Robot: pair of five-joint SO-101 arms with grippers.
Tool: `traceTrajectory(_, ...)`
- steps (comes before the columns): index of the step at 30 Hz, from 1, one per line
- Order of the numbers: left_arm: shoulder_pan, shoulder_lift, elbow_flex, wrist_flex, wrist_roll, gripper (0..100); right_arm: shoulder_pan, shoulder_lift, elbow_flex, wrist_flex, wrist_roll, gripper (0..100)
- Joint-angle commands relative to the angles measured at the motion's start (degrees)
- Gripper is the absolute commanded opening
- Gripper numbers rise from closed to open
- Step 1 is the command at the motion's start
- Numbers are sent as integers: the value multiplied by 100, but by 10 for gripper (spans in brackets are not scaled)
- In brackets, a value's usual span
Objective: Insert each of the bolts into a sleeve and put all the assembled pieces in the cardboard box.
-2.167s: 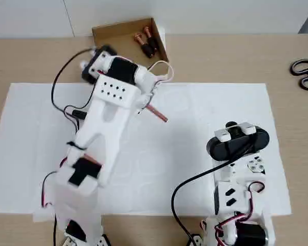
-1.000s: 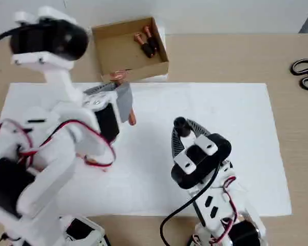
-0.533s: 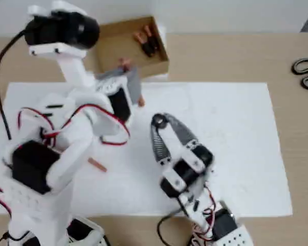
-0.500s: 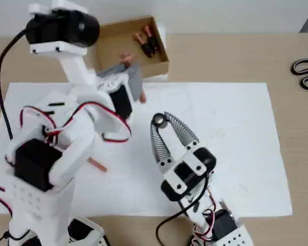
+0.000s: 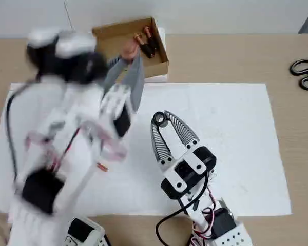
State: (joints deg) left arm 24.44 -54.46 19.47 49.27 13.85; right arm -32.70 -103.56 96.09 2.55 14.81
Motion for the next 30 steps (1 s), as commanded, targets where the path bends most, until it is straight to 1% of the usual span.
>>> traceTrajectory(1, 70, -1864, 1209, -193, -123, 6, 84, -40, 35, -119, 18, 5)
traceTrajectory(3, 70, -2725, 2088, -651, -220, 6, 84, -40, 35, -119, 18, 5)
traceTrajectory(6, 246, -3525, 3327, -1793, -413, 6, 84, -40, 35, -110, 18, 5)
traceTrajectory(8, 615, -3613, 3758, -1969, -431, 6, 84, -40, 35, 22, 18, 5)
traceTrajectory(10, 1134, -3596, 3741, -1996, -325, 6, 92, -40, 35, 338, 18, 5)
traceTrajectory(12, 1319, -3534, 3582, -1996, 26, 6, 92, -40, 35, 558, 9, 5)
traceTrajectory(15, 1327, -3288, 3424, -1969, 246, 6, 92, -40, 35, 655, 0, 5)
traceTrajectory(26, 1301, -1697, 2571, -1873, 229, 6, 75, -40, 35, 637, 0, 5)
traceTrajectory(30, 862, -1424, 2325, -1881, 220, 6, 84, -48, 35, 611, 9, 5)
